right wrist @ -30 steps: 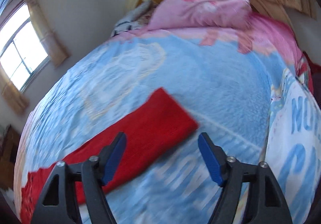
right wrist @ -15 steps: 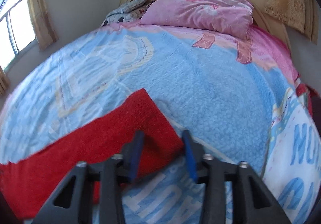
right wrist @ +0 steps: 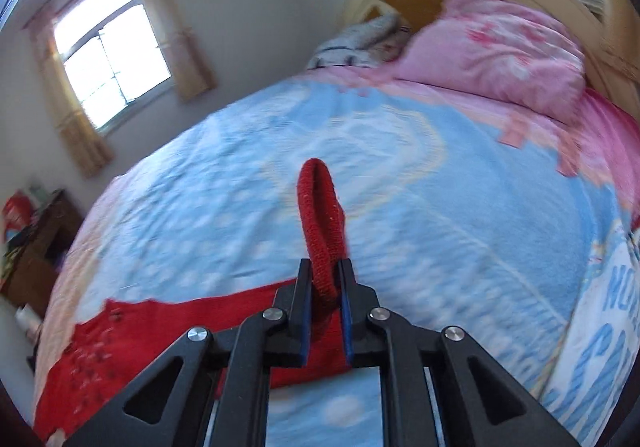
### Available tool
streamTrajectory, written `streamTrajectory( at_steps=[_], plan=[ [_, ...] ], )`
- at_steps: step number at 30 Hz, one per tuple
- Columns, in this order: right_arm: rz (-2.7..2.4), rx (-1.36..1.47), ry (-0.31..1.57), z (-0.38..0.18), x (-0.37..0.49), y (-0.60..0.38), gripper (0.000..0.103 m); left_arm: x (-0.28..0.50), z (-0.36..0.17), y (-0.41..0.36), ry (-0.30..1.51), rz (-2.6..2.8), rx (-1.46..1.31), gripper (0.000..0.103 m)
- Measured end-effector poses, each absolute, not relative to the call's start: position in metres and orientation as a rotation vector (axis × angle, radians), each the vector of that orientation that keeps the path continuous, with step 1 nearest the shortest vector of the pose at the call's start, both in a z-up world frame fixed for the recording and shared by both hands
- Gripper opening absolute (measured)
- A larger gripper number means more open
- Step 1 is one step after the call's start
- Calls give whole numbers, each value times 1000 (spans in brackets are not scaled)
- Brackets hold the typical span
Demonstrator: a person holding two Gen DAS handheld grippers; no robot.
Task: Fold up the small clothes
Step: 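Grasp the sweater sleeve cuff with the right gripper and lift it, then fold the held sleeve across the sweater body and release with the right gripper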
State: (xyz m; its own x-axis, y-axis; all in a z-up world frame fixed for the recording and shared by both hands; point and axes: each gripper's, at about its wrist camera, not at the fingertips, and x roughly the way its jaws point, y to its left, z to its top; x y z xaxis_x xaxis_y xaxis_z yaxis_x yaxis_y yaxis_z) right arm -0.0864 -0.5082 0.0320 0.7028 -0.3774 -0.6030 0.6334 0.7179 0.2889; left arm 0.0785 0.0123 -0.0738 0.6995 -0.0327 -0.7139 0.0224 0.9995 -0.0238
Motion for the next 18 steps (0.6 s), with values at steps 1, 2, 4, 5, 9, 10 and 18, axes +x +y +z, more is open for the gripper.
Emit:
streamTrajectory(
  at_steps=[1, 2, 4, 5, 9, 10, 18],
  plan=[
    [-554, 498, 540, 38, -78, -493, 11, 79, -74, 12, 795, -33, -16, 103],
    [-516, 486, 543, 44, -70, -477, 11, 79, -74, 12, 794, -35, -19, 103],
    [-418, 472, 554, 52, -46, -438, 11, 79, -74, 13, 791, -38, -25, 103],
    [-375, 472, 560, 53, -36, -421, 11, 79, -74, 13, 790, -39, -26, 103],
    [-189, 483, 599, 49, 12, -344, 11, 79, -74, 14, 791, -49, -35, 103],
    [-149, 475, 611, 45, 24, -324, 11, 79, -74, 15, 790, -54, -39, 103],
    [48, 418, 719, -4, 101, -214, 11, 75, -75, 26, 755, -104, -119, 103]
  ],
)
